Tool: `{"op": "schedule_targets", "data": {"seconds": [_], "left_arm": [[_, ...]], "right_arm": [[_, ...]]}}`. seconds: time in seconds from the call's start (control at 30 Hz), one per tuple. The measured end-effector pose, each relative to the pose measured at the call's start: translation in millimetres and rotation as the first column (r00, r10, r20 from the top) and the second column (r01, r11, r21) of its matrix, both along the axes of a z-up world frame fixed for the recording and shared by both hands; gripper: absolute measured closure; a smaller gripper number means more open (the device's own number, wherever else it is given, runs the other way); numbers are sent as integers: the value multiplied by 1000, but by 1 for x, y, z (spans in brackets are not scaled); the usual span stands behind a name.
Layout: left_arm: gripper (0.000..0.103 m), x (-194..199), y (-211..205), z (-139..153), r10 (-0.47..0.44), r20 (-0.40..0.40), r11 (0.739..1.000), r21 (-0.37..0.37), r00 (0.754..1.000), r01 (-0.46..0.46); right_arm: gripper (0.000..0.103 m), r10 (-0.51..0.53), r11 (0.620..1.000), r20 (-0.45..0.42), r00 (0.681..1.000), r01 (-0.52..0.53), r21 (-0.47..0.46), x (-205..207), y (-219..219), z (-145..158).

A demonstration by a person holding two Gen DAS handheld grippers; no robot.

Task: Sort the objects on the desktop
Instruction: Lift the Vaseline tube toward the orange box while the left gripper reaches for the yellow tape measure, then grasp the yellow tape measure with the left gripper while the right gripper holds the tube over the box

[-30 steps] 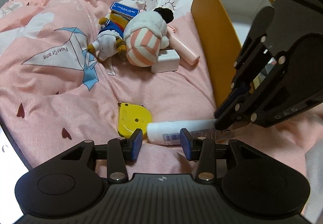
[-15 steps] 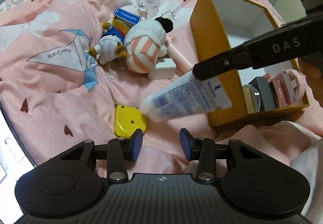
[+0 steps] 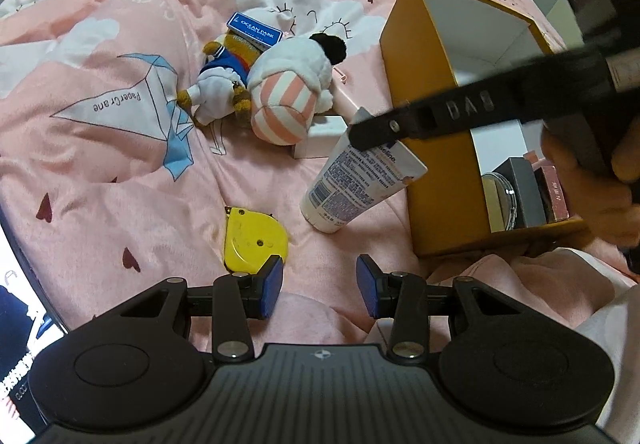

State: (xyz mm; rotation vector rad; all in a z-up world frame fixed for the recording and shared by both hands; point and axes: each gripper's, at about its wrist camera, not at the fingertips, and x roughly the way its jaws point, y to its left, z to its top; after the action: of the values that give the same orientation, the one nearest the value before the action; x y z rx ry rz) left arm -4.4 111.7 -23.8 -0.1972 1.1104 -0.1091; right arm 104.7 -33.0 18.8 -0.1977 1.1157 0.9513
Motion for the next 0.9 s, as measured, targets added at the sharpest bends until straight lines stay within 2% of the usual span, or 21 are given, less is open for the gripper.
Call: {"op": "schedule_targets", "data": {"seconds": [0.13,0.17,0.27,0.33,0.47,0.57,0.63,0.73,0.8,0.9], "left_arm": [[56,3,5,1,49,-1,999,-1,999,-49],[56,5,8,3,62,2,998,-2,998,-62],[56,15,15,4,106,-14,994,16,994,-106],[56,27,16,0,130,-48,991,52,990,-127],[54,44,-1,-12,82,-97,984,168,992,-65],[47,48,-11,-21,31,-121,978,210,992,-5],[46,50,-15,-28,7,-143,970,241,990,28],[46,52,-18,-36,-6,-161,958,281,987,52],[45,52,-19,-41,-11,-167,954,293,986,60],[45,50,-18,-46,-12,-175,950,305,985,65]], "right_arm": [[92,-31,1000,14,999,31,-5,-6,-8,-4],[95,-42,999,18,999,42,0,-7,-10,-3],[102,-63,997,52,997,60,44,-10,-17,6],[103,-71,994,77,995,64,88,-12,-23,17],[103,-116,978,115,987,93,187,-12,-44,43],[103,-145,964,117,983,113,240,-11,-60,57],[103,-147,962,114,983,115,247,-10,-65,59],[96,-106,980,142,984,79,185,-12,-58,50],[83,-62,988,143,988,41,150,-15,-48,38],[80,-32,994,132,991,17,110,-17,-38,21]]}}
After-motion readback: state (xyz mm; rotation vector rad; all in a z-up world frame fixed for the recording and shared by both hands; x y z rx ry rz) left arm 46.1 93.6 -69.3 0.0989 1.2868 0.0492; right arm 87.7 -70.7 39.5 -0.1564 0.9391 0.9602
